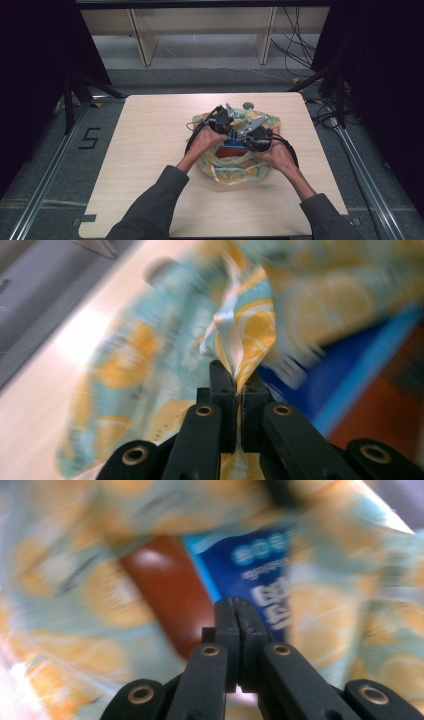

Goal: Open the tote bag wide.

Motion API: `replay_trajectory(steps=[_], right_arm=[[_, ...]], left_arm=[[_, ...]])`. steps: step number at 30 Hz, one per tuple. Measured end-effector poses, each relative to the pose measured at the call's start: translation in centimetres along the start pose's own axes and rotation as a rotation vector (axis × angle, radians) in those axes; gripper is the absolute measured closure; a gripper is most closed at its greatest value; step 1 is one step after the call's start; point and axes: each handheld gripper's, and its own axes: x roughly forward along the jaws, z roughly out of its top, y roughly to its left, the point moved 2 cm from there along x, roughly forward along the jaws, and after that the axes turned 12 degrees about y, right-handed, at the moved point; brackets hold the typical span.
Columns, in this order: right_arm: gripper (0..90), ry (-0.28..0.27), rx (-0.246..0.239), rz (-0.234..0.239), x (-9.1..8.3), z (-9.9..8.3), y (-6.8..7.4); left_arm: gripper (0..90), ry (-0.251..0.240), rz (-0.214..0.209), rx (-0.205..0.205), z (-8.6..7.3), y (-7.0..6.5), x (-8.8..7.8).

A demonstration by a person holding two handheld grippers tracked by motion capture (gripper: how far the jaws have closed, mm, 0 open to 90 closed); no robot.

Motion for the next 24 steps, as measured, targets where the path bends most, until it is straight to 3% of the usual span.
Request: replay_trajectory(steps=[1, 2, 3, 4, 5, 6, 8, 9, 12, 14, 18, 19, 20, 21, 24], right_arm=[[90.0, 0.033, -0.029, -0.006, 0.0, -0.2, -0.1], [90.0, 0.033, -0.017, -0.018, 0.4, -0.4, -0.2], [90.0, 0.044, -0.015, -0.023, 0.6, -0.6, -0.5], [90.0, 0.044, -0.015, -0.023, 0.6, -0.6, -0.5], [90.0, 0.085, 0.006, -0.025, 0.8, -1.2, -1.2], [90.0, 0.096, 0.017, -0.031, 0.9, -1.5, -1.4], [90.0, 0.111, 0.021, -0.050, 0.9, -1.8, -1.7], [90.0, 0.137, 0.022, -0.071, 0.7, -2.7, -2.0], [90.0, 0.149, 0.036, -0.070, 0.4, -3.6, -2.2], [90.0, 0.187, 0.042, -0.056, 0.2, -5.5, -2.5], [90.0, 0.234, 0.019, -0.033, 0.6, -7.4, -2.0], [90.0, 0.252, 0.020, 0.002, 1.1, -8.4, -1.2], [90.0, 0.252, 0.020, 0.002, 1.1, -8.4, -1.2], [90.0, 0.269, 0.007, 0.045, 1.9, -9.2, -0.4], [90.0, 0.263, -0.005, 0.046, 2.2, -9.2, 0.2]], left_arm=[[87.9, -0.018, 0.031, -0.021, 0.8, 1.5, -0.1], [87.9, -0.022, 0.042, -0.020, 1.0, 2.2, -0.1], [87.9, -0.038, 0.047, -0.057, 1.2, 2.7, 0.3], [87.9, -0.038, 0.047, -0.057, 1.2, 2.7, 0.3], [87.9, -0.019, 0.059, -0.074, 1.2, 3.9, 1.0], [87.9, 0.004, 0.068, -0.060, 1.2, 4.5, 1.4], [87.9, 0.012, 0.074, -0.063, 1.1, 4.9, 1.8], [87.9, 0.018, 0.058, -0.101, 0.8, 5.5, 2.9], [87.8, 0.027, 0.048, -0.115, 0.3, 5.7, 3.8], [87.8, 0.033, 0.038, -0.132, -0.1, 5.7, 4.4], [87.8, 0.042, 0.036, -0.133, -0.3, 5.6, 4.9], [87.8, 0.046, 0.030, -0.134, -0.1, 5.6, 5.1], [87.7, 0.046, 0.030, -0.134, -0.1, 5.6, 5.1], [87.7, 0.056, 0.039, -0.125, -0.1, 5.6, 5.5], [86.8, 0.053, 0.033, -0.148, -0.2, 5.3, 5.8]])
